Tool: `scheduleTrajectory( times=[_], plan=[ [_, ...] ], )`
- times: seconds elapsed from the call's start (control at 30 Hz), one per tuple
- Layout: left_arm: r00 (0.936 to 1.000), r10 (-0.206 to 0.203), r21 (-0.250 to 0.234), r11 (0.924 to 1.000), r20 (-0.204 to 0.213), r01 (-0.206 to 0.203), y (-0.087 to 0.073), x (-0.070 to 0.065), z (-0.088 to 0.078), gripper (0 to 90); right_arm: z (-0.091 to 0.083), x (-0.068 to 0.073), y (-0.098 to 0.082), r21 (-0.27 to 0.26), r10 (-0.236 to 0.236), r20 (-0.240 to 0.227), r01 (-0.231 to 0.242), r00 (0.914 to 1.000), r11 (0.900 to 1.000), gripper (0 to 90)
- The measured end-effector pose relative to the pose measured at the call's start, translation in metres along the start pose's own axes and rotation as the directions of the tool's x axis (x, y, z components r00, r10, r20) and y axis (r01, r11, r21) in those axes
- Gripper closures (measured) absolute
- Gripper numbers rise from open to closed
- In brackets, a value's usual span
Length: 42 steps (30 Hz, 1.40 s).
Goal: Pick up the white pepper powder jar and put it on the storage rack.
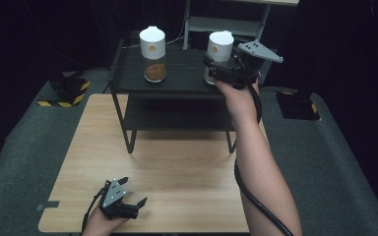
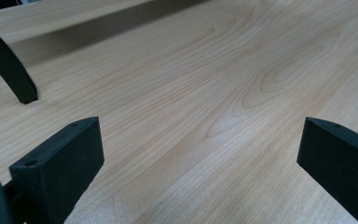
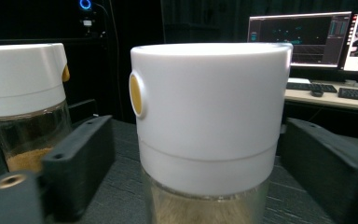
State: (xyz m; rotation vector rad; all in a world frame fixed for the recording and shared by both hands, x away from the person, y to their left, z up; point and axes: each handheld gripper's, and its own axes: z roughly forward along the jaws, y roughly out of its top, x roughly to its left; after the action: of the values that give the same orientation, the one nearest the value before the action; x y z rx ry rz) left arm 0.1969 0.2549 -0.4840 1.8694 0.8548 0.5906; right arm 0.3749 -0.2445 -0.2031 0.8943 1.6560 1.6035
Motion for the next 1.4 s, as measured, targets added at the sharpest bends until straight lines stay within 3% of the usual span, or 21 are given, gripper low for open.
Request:
scheduleTrajectory(
  times=[0.1, 0.77, 1.13, 1.4],
  plan=[
    [1.0000, 0.001, 0.001, 1.0000, 0.000, -0.001, 0.000, 0.000, 0.000, 0.6, -0.002, 0.001, -0.001, 0.009, -0.015, -0.009, 0.015, 0.9998, 1.000, 0.0],
    [1.0000, 0.008, 0.010, 0.9999, -0.004, -0.008, 0.002, -0.002, 0.001, 0.7, -0.041, 0.013, -0.010, -0.043, -0.078, -0.048, 0.076, 0.9958, 0.996, 0.0],
    [0.9999, 0.004, 0.008, 1.0000, -0.009, -0.004, 0.001, -0.002, 0.001, 0.7, -0.059, 0.020, -0.032, -0.031, -0.106, -0.067, 0.104, 0.9921, 0.994, 0.0],
    [0.9999, 0.010, 0.012, 0.9999, -0.014, -0.009, 0.002, -0.003, 0.001, 0.7, -0.070, 0.017, -0.049, -0.021, -0.107, -0.074, 0.106, 0.9915, 0.994, 0.0]
  ],
)
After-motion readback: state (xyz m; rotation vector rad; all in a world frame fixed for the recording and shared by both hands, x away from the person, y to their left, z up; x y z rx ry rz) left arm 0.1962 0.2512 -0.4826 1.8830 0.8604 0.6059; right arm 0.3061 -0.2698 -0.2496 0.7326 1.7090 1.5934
